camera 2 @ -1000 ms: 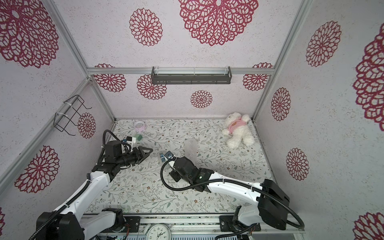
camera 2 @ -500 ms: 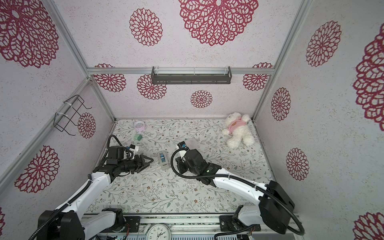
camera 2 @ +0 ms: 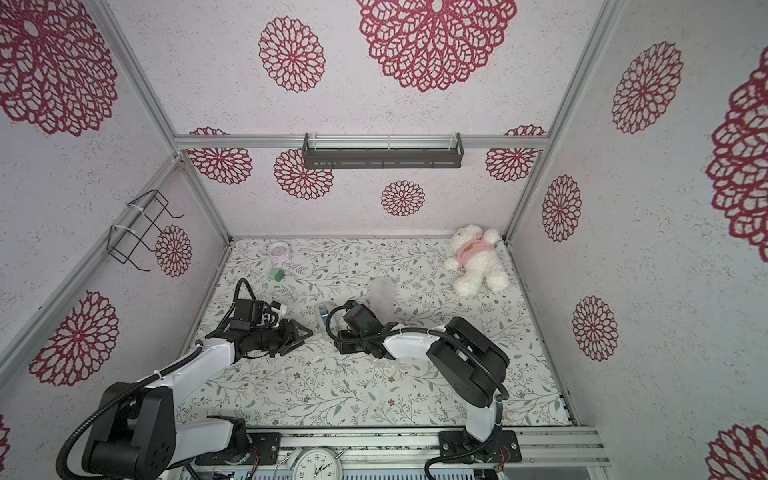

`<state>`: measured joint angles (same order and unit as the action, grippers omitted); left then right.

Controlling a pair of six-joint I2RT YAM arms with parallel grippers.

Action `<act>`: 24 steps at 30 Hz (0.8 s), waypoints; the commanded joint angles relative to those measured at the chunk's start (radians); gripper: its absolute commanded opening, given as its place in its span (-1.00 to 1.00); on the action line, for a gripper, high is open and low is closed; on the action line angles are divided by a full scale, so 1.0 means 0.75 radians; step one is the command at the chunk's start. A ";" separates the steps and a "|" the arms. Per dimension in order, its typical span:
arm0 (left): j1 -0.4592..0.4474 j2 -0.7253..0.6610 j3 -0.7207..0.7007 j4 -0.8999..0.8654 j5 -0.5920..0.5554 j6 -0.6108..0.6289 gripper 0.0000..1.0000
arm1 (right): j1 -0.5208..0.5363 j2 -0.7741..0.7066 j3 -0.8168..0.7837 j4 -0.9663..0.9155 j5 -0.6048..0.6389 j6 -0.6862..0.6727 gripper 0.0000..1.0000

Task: Wrap wine bottles in bubble wrap
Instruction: Pick up the tape from the center of the board.

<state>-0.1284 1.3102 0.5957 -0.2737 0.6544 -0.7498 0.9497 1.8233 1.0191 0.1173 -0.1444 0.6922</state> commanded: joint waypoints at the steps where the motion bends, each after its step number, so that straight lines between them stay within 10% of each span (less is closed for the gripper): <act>1: 0.003 0.041 0.030 0.056 -0.009 0.027 0.00 | 0.056 0.005 0.064 -0.093 0.087 0.028 -0.23; 24: 0.009 0.075 0.031 0.051 -0.001 0.059 -0.02 | 0.207 0.147 0.294 -0.510 0.368 -0.037 -0.06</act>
<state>-0.1280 1.3823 0.6079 -0.2417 0.6567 -0.7254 1.0882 1.9285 1.2102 -0.1917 0.0845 0.6876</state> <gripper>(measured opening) 0.491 0.474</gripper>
